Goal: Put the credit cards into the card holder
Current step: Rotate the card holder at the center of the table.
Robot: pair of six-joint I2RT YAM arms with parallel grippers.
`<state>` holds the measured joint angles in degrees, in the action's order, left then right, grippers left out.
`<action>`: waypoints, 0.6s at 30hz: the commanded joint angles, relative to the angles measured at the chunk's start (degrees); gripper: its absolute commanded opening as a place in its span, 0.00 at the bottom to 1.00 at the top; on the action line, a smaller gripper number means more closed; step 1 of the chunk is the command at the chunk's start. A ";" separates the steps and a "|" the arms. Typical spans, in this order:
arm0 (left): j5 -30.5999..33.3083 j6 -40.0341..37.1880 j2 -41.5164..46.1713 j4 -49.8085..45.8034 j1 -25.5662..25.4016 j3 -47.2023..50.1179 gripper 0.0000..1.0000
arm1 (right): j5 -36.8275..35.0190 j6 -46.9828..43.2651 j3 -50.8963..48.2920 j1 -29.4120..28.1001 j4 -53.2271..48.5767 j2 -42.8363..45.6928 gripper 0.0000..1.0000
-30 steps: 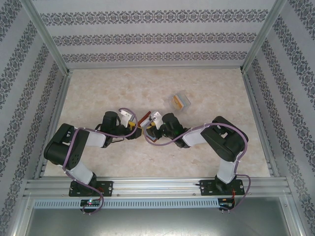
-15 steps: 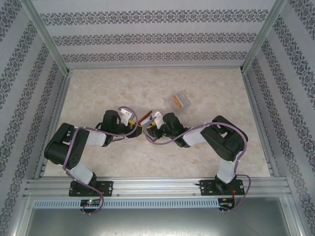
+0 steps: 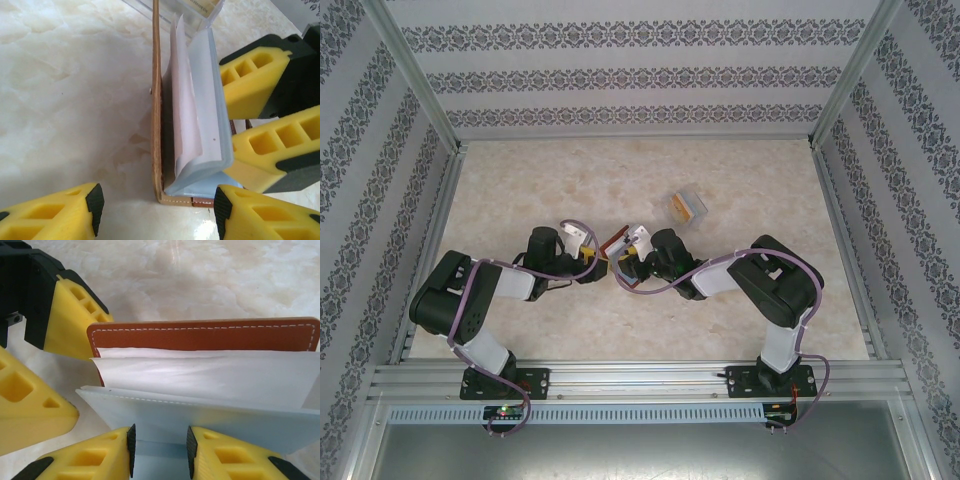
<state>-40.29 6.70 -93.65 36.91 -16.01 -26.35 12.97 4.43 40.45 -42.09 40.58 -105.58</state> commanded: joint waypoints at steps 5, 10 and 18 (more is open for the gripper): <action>1.47 1.74 1.71 2.62 0.50 0.94 0.51 | 0.77 1.33 0.34 0.98 1.92 -1.03 0.36; 1.95 1.45 1.77 3.42 0.52 0.80 0.55 | 1.26 1.64 0.15 1.27 1.96 -1.03 0.36; 0.96 0.87 0.45 3.65 0.45 -0.28 0.59 | 1.75 2.21 0.68 1.32 1.96 -1.38 0.36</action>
<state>-38.52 7.94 -92.86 37.34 -16.01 -25.78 13.19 5.58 40.45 -41.34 40.62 -106.06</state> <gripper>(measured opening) 0.591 0.355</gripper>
